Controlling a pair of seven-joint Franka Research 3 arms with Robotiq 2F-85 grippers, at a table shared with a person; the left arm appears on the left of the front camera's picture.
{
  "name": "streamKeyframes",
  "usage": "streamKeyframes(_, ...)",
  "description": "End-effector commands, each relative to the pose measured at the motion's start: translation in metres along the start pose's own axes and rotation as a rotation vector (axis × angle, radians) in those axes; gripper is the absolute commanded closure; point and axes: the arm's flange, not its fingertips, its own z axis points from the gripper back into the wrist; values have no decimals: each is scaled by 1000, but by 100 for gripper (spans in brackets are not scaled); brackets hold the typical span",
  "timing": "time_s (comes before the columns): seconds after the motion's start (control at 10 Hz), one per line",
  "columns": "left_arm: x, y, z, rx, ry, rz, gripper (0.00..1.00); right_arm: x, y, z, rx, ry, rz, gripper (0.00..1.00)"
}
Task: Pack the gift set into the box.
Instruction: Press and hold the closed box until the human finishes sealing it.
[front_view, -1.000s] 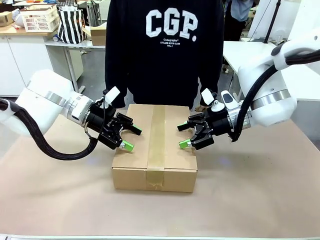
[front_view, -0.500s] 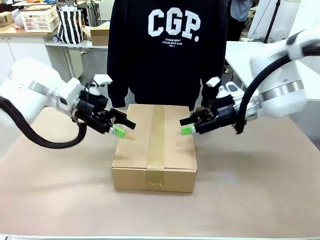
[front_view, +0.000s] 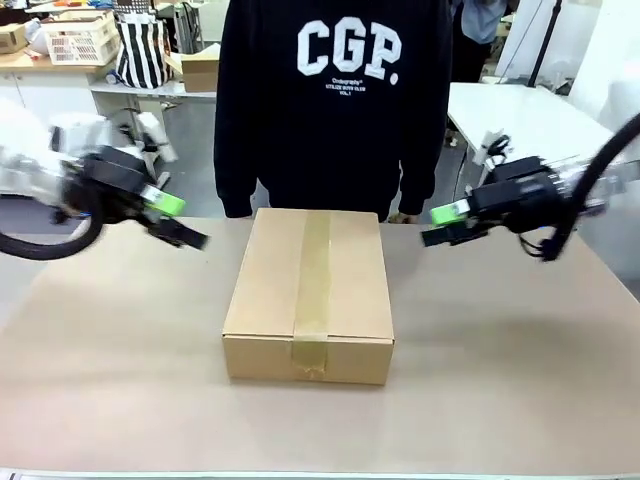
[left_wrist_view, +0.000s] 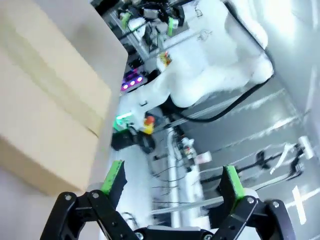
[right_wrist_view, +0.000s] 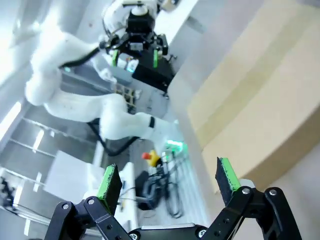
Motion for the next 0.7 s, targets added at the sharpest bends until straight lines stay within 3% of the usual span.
streamKeyframes(0.0, -41, -20, 43, 2, -163, 227, 0, -37, 23, 52, -24, -98, -175, 0)
streamKeyframes(0.2, -86, -32, 78, 12, -332, 357, 0, -75, 34, 94, -76, -258, -257, 0)
streamKeyframes(0.3, -92, -37, 87, 16, -379, 275, 0, -83, 31, 103, -119, -322, -279, 0)
streamKeyframes(0.4, -73, -15, 75, 18, -248, 312, 0, -32, 13, 96, -56, -186, -209, 0)
streamKeyframes(0.6, -73, -15, 75, 18, -248, 312, 0, -32, 13, 96, -56, -186, -209, 0)
